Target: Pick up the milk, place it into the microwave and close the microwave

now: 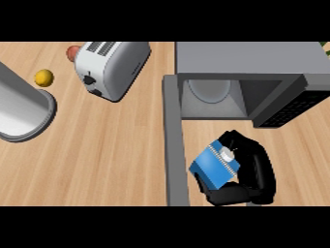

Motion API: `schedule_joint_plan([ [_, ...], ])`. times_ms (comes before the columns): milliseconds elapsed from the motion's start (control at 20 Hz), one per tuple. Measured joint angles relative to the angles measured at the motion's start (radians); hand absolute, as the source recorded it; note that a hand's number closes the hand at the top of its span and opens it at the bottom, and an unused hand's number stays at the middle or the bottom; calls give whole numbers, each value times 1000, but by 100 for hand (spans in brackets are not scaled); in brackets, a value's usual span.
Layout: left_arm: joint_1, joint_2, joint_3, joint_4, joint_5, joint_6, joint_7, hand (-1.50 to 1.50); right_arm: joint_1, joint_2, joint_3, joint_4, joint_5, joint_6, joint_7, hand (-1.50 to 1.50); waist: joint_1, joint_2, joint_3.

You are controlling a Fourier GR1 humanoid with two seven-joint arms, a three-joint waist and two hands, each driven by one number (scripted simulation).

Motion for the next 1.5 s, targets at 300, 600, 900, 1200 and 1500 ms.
schedule_joint_plan([
  [300,-16,20,48,35,23,-20,3,-150,-189,-2,18,108,39,-182,37,150,5,1,0],
  [600,-42,33,73,54,32,-34,18,-150,-386,-2,-64,349,58,-282,41,150,9,3,1],
  [900,-80,52,103,105,38,-59,17,-150,-530,-14,-181,637,7,-270,-63,150,14,6,1],
  [1200,-118,68,133,131,50,-66,46,-150,-681,-22,-282,915,-16,-202,-214,150,15,6,1],
  [1500,-155,87,153,185,57,-87,42,-150,-818,-37,-353,1165,3,-196,-392,150,27,11,1],
])
